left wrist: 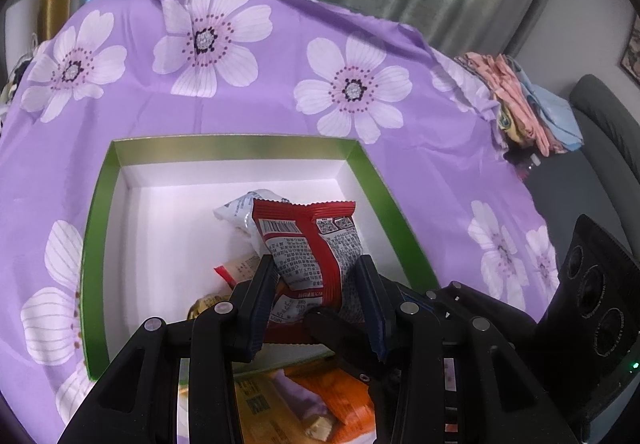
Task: Organize snacks
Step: 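Lower the red-and-white packet into the box and open the left gripper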
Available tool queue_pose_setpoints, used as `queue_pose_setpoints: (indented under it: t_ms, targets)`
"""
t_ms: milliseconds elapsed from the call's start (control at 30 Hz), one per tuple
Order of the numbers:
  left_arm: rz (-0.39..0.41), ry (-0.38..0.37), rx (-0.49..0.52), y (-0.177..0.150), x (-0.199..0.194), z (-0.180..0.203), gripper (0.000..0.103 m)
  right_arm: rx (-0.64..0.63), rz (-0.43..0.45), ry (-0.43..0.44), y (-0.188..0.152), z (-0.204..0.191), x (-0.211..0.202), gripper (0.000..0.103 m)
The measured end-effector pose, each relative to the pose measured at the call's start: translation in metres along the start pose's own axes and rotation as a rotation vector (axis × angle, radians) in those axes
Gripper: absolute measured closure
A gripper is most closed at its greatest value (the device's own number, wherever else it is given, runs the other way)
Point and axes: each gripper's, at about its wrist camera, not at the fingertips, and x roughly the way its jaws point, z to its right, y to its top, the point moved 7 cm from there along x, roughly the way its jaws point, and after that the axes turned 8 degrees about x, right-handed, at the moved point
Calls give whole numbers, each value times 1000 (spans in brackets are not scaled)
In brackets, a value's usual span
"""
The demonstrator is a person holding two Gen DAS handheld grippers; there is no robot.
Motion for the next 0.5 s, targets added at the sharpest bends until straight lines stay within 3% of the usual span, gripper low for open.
queue_pose_setpoints:
  t_ms: [500]
  targets:
    - [-43,21,-25,-6,29,-13,62,21,-75,-40,-9,11,30,63]
